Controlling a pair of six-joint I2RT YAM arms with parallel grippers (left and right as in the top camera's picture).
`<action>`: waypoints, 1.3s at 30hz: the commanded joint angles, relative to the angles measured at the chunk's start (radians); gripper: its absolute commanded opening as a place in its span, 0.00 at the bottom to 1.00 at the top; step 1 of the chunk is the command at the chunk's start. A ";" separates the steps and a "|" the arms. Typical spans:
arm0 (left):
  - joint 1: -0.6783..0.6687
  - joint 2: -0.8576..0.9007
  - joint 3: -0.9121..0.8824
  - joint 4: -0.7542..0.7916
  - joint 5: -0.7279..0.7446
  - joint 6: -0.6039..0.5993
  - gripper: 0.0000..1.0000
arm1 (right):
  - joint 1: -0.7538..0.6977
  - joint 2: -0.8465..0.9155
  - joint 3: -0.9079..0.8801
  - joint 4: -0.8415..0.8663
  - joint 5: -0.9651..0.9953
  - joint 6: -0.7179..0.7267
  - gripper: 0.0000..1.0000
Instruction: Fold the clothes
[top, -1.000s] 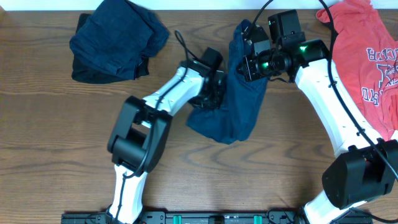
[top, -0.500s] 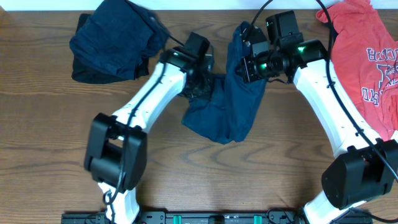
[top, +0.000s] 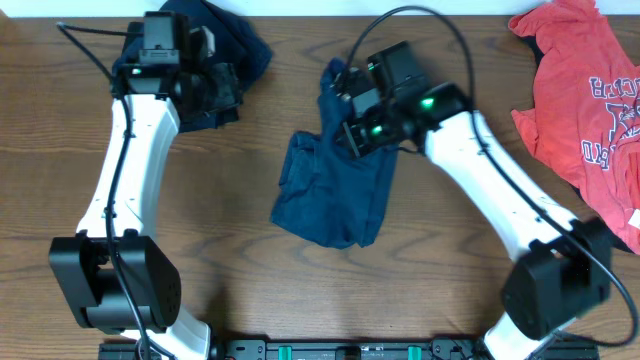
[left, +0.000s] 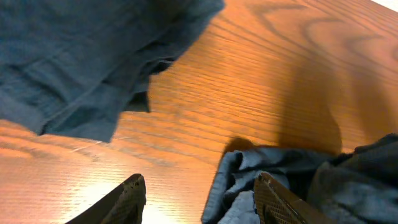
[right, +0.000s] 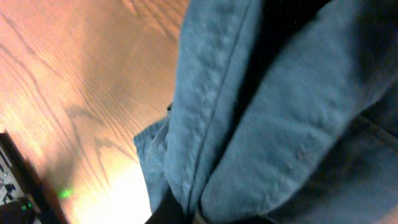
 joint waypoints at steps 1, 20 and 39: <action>0.003 -0.005 0.006 -0.005 -0.002 -0.004 0.59 | 0.046 0.074 -0.025 0.038 -0.048 0.002 0.40; 0.002 -0.004 0.006 0.003 -0.074 0.003 0.59 | 0.063 0.018 -0.010 -0.049 -0.038 -0.053 0.68; 0.003 -0.003 0.006 0.006 -0.113 0.045 0.59 | 0.205 0.175 -0.010 -0.075 -0.077 -0.182 0.16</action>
